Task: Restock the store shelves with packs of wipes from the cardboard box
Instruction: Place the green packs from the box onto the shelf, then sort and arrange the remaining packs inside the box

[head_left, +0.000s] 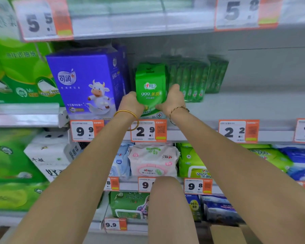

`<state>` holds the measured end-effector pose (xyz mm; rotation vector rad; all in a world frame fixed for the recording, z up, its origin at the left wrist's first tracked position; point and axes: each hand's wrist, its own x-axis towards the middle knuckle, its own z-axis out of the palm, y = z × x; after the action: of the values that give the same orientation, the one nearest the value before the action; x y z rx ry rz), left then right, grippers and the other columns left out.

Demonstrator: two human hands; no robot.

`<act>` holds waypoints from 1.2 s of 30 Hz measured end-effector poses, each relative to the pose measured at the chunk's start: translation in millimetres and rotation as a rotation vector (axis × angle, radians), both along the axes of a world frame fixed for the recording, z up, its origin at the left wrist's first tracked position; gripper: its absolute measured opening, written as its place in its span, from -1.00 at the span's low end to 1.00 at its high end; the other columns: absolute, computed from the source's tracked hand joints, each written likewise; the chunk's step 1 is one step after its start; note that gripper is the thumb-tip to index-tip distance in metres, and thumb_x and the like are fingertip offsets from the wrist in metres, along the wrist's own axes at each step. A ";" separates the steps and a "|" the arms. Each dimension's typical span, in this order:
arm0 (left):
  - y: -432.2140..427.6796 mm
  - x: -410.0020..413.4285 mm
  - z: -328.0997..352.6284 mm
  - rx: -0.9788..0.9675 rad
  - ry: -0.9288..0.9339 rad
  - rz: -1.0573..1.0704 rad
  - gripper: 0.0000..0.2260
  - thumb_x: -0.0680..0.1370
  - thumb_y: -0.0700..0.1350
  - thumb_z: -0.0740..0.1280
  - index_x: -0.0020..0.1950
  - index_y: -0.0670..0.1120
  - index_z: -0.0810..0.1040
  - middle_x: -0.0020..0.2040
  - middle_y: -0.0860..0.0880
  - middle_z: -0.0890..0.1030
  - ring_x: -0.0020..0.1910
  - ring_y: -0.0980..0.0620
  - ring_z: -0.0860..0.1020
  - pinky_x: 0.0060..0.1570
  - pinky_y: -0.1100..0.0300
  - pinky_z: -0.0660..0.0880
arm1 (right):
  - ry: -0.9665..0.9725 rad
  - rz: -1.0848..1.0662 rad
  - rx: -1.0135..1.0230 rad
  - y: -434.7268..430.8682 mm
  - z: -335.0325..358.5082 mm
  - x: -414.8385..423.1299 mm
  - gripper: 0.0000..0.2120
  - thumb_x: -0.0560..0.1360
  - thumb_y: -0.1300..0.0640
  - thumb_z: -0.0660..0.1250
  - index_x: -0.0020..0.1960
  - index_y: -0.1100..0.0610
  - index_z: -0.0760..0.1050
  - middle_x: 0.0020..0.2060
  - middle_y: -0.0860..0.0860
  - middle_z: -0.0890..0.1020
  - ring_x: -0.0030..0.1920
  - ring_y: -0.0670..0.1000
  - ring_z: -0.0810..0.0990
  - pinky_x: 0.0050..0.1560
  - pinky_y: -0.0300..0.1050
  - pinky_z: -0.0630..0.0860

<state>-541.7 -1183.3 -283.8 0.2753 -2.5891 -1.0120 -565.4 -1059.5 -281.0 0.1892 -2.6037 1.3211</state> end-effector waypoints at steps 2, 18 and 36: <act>3.2 3.6 -1.3 -0.009 0.001 0.035 -0.66 0.46 -0.25 0.36 0.21 -0.27 0.43 0.20 -0.27 0.49 0.14 -0.23 0.50 0.06 0.09 0.45 | -0.017 -0.008 0.016 1.2 0.0 -0.5 -0.37 0.36 0.22 0.51 0.27 0.25 0.21 0.21 0.19 0.42 0.01 0.06 0.42 -0.01 -0.16 0.39; 178.4 125.8 -92.5 -0.277 0.239 -0.577 -0.58 0.41 -0.21 0.24 0.28 -0.17 0.45 0.31 -0.19 0.38 0.30 -0.19 0.36 0.32 0.09 0.24 | 0.012 0.012 0.047 200.3 -111.7 156.0 -0.69 0.43 0.27 0.40 0.15 0.17 0.45 -0.05 0.06 0.52 -0.20 0.02 0.54 -0.23 -0.40 0.42; 380.8 86.5 -270.7 -0.663 -0.557 -1.202 -0.63 0.55 -0.14 0.22 0.36 -0.13 0.36 0.35 -0.14 0.30 0.35 -0.15 0.28 0.33 -0.01 0.31 | -1.045 -0.357 0.388 439.6 -372.7 204.4 -0.62 0.57 0.30 0.17 0.38 0.21 0.30 0.27 0.19 0.46 0.19 0.18 0.50 0.12 -0.02 0.49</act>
<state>-455.2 -802.5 -554.5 -1.4933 -3.3653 -0.2216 -360.9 -620.0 -653.7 -1.1516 -3.4224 0.8738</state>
